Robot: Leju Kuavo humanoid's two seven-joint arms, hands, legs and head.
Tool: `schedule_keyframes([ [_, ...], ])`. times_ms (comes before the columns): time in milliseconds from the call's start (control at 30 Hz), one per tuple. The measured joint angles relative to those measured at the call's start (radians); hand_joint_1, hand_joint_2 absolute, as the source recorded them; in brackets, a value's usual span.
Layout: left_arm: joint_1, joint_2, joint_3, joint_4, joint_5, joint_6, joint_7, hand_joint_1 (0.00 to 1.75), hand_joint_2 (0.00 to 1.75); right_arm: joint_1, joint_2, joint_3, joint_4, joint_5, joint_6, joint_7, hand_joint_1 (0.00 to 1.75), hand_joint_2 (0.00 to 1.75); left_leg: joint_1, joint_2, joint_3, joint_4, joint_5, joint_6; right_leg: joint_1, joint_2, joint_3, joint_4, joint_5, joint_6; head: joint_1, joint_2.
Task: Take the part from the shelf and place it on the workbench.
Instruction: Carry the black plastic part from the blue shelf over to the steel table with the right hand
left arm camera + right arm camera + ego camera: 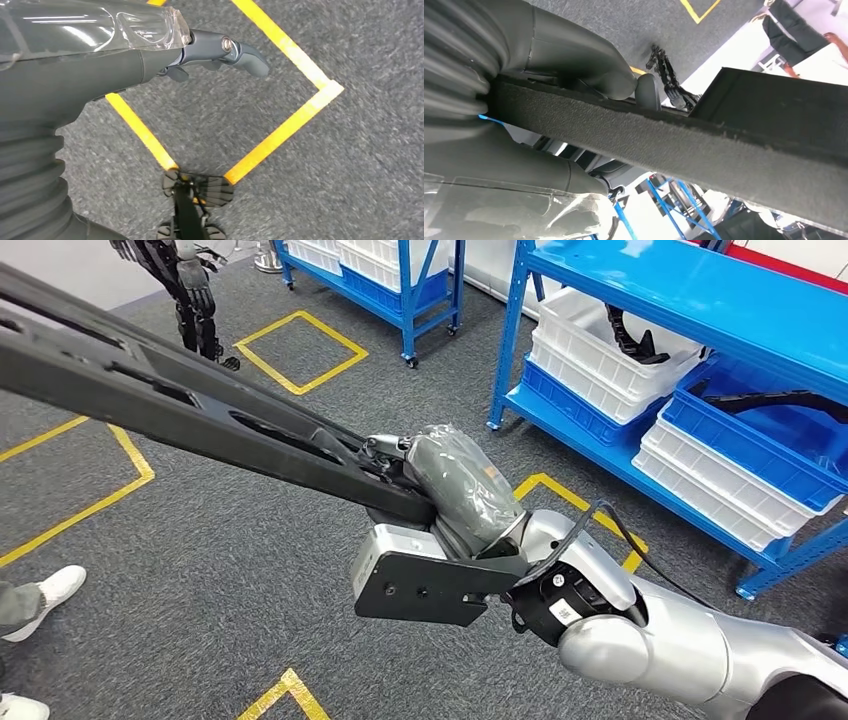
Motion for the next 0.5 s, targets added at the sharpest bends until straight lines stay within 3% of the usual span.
schedule_keyframes([
  [67, -0.002, 0.005, -0.001, -0.002, -0.002, 0.001, -0.001, 0.00, 1.75, 0.006, -0.002, -0.002, -0.002, -0.001, 0.002, 0.003, 1.75, 1.75, -0.003, 0.056, -0.046, 0.100, -0.057, -0.005, 0.000, -0.024, 0.002, -0.006, 0.004, -0.004, -0.003, 0.000],
  [133, -0.008, 0.009, -0.001, -0.002, -0.003, 0.001, -0.008, 0.00, 1.75, 0.011, -0.006, -0.002, -0.003, -0.006, 0.010, 0.008, 1.75, 1.75, -0.003, 0.075, -0.108, 0.239, -0.115, -0.010, 0.004, -0.050, 0.001, -0.006, 0.004, -0.005, -0.004, 0.000],
  [167, -0.008, 0.009, -0.001, -0.003, -0.003, 0.001, -0.012, 0.00, 1.75, 0.012, -0.007, -0.002, -0.003, -0.013, 0.018, 0.010, 1.75, 1.75, -0.003, 0.076, -0.123, 0.278, -0.124, -0.011, 0.005, -0.062, 0.000, -0.006, 0.003, -0.006, -0.005, 0.000],
  [200, -0.009, 0.009, -0.001, -0.004, -0.003, 0.001, -0.017, 0.00, 1.75, 0.011, -0.008, -0.002, -0.004, -0.024, 0.027, 0.011, 1.75, 1.75, -0.003, 0.079, -0.116, 0.272, -0.114, -0.011, 0.007, -0.073, 0.000, -0.005, 0.003, -0.006, -0.005, 0.000],
  [233, -0.010, 0.009, -0.001, -0.005, -0.003, 0.001, -0.022, 0.00, 1.75, 0.007, -0.008, -0.002, -0.004, -0.038, 0.039, 0.011, 1.75, 1.75, -0.003, 0.084, -0.090, 0.228, -0.090, -0.011, 0.008, -0.084, 0.000, -0.005, 0.003, -0.005, -0.005, 0.000],
  [333, -0.024, 0.010, 0.000, -0.010, -0.003, 0.000, -0.035, 0.00, 1.75, -0.027, -0.010, 0.001, -0.007, -0.086, 0.074, 0.011, 1.75, 1.75, -0.012, 0.130, 0.020, 0.022, -0.018, 0.001, 0.014, -0.112, -0.002, -0.002, 0.000, 0.000, -0.005, 0.000],
  [400, -0.032, 0.009, 0.000, -0.013, -0.001, -0.001, -0.038, 0.00, 1.75, -0.058, -0.012, 0.003, -0.012, -0.108, 0.089, 0.014, 1.75, 1.75, -0.019, 0.141, 0.035, -0.019, -0.010, 0.013, 0.020, -0.124, -0.004, 0.001, -0.001, 0.005, -0.003, 0.000],
  [467, -0.033, 0.008, 0.000, -0.015, 0.003, -0.003, -0.039, 0.00, 1.75, -0.083, -0.013, 0.006, -0.018, -0.126, 0.102, 0.022, 1.75, 1.75, -0.019, 0.125, 0.031, -0.019, -0.006, 0.022, 0.020, -0.134, -0.004, 0.002, -0.003, 0.009, -0.002, 0.000],
  [500, -0.032, 0.006, 0.001, -0.015, 0.007, -0.005, -0.039, 0.00, 1.75, -0.096, -0.014, 0.008, -0.021, -0.136, 0.107, 0.028, 1.75, 1.75, -0.018, 0.117, 0.031, -0.020, -0.004, 0.026, 0.018, -0.128, -0.006, 0.008, -0.009, 0.014, -0.001, 0.000],
])
